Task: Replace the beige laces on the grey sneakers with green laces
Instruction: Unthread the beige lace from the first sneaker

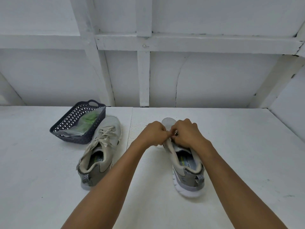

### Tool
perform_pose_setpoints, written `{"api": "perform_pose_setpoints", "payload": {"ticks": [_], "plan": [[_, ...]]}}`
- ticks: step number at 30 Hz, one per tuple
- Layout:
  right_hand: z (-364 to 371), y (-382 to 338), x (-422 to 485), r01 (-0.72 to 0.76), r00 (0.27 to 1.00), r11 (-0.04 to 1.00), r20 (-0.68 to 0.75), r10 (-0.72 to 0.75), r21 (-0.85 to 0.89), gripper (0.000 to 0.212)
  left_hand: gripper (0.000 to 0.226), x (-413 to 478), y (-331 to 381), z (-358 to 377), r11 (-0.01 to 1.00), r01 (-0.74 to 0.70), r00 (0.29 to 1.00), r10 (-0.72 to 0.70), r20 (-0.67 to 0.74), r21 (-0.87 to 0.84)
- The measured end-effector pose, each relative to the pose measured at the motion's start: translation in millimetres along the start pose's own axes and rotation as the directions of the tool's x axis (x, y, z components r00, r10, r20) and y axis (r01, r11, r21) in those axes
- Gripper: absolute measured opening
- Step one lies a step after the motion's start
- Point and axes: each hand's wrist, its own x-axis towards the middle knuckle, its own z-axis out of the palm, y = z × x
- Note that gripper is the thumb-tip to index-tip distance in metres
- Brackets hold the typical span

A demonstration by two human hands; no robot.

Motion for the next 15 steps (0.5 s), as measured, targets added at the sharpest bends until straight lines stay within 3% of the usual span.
{"api": "perform_pose_setpoints", "payload": {"ticks": [2,4,5,7,9,10,12,15], "plan": [[0.0,4.6,0.6,0.026,1.0,0.999,-0.013,-0.026,0.04,0.015,0.029,-0.5,1.0,1.5,1.0,0.021,1.0,-0.021,0.002,0.004],[-6.1,12.5,0.0,-0.004,1.0,0.94,0.007,0.002,0.341,0.01,0.029,-1.2,1.6,1.1,0.999,0.047,0.999,-0.047,0.005,0.004],[-11.8,15.8,-1.4,-0.032,0.999,0.836,0.031,0.018,0.548,0.01,0.028,-1.8,1.5,0.9,0.998,0.061,0.998,-0.061,0.005,-0.003],[-23.8,20.8,-4.4,-0.069,0.998,0.525,0.061,0.034,0.848,0.013,0.025,-3.8,2.3,0.4,0.996,0.086,0.996,-0.087,-0.006,-0.026],[-31.2,27.6,-0.9,-0.066,0.997,0.269,0.057,0.042,0.961,0.019,0.024,-5.5,3.2,1.7,0.993,0.108,0.994,-0.109,-0.024,-0.044],[-33.1,31.5,2.8,-0.061,0.997,0.192,0.053,0.047,0.979,0.022,0.025,-6.4,3.8,3.0,0.992,0.116,0.992,-0.118,-0.035,-0.048],[-33.7,38.1,9.1,-0.081,0.996,0.203,0.073,0.049,0.976,0.021,0.028,-7.3,5.2,4.9,0.991,0.125,0.99,-0.127,-0.061,-0.048],[-25.1,42.0,13.3,-0.109,0.989,0.531,0.147,-0.028,0.84,0.014,0.029,-9.2,6.7,8.1,0.989,0.141,0.985,-0.145,-0.096,-0.05]]}}
